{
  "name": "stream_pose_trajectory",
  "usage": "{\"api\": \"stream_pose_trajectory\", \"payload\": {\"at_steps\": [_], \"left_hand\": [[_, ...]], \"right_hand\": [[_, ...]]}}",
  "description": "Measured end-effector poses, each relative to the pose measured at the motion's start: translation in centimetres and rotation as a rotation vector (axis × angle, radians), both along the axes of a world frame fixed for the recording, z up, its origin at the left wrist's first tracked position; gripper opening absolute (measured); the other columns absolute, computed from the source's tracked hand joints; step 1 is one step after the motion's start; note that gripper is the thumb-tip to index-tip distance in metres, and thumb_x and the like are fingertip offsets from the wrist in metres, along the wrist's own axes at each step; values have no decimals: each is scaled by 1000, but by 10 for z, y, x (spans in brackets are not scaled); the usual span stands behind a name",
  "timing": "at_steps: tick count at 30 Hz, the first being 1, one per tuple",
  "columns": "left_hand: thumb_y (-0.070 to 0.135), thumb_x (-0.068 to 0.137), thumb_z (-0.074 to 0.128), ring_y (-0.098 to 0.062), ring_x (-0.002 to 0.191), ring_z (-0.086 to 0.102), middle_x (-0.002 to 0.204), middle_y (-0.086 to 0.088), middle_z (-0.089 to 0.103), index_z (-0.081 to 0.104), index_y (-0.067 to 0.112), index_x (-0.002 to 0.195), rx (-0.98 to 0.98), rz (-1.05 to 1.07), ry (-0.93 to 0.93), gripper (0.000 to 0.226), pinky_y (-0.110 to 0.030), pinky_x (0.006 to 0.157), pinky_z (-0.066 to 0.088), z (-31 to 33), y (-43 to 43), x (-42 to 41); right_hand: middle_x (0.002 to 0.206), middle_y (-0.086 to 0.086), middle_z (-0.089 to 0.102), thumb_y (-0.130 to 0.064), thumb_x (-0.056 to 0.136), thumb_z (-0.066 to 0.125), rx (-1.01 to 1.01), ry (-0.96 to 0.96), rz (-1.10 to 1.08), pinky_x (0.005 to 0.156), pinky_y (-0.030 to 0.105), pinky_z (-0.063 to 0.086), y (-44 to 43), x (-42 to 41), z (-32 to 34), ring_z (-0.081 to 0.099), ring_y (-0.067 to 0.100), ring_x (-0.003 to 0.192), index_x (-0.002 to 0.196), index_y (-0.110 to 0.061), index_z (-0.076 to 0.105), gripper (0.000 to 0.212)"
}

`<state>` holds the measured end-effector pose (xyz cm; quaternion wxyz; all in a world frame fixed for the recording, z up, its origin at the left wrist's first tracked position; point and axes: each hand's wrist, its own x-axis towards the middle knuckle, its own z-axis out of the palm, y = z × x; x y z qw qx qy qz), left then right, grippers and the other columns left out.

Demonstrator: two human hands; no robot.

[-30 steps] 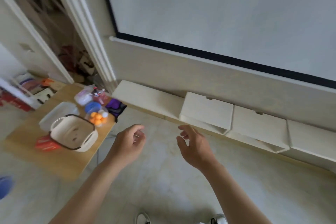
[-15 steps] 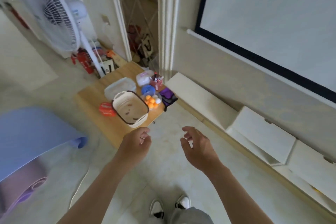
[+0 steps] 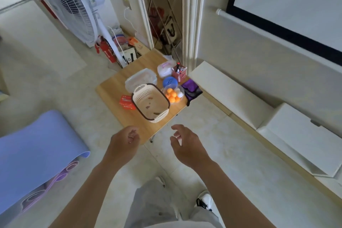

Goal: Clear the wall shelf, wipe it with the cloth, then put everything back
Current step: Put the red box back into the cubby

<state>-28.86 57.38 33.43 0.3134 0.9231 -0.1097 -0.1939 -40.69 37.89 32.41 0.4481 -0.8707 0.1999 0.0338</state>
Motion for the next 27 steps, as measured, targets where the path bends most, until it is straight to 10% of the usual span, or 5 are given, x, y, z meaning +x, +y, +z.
{"api": "stream_pose_trajectory", "payload": {"at_steps": [12,18,27], "left_hand": [[16,91,61,-11,89,64,105,1,68,62,15,123,41,12,91,32,-18,75,43,-90,64,210],[14,88,68,-27,108,60,127,-8,52,47,18,139,132,-191,66,55,-43,88,52,-177,63,306],[12,80,77,-37,127,48,150,-9,36,31,18,147,253,-473,38,81,-47,105,44,-294,36,378]], "right_hand": [[125,5,59,-26,101,48,92,205,79,100,36,46,94,199,-75,56,17,115,140,-20,48,40],[138,11,53,-25,100,47,149,316,33,108,45,40,128,306,-152,51,26,126,146,-18,40,47],[154,12,36,-22,102,45,159,456,-19,116,44,31,130,364,-240,34,28,142,153,-11,25,56]]}}
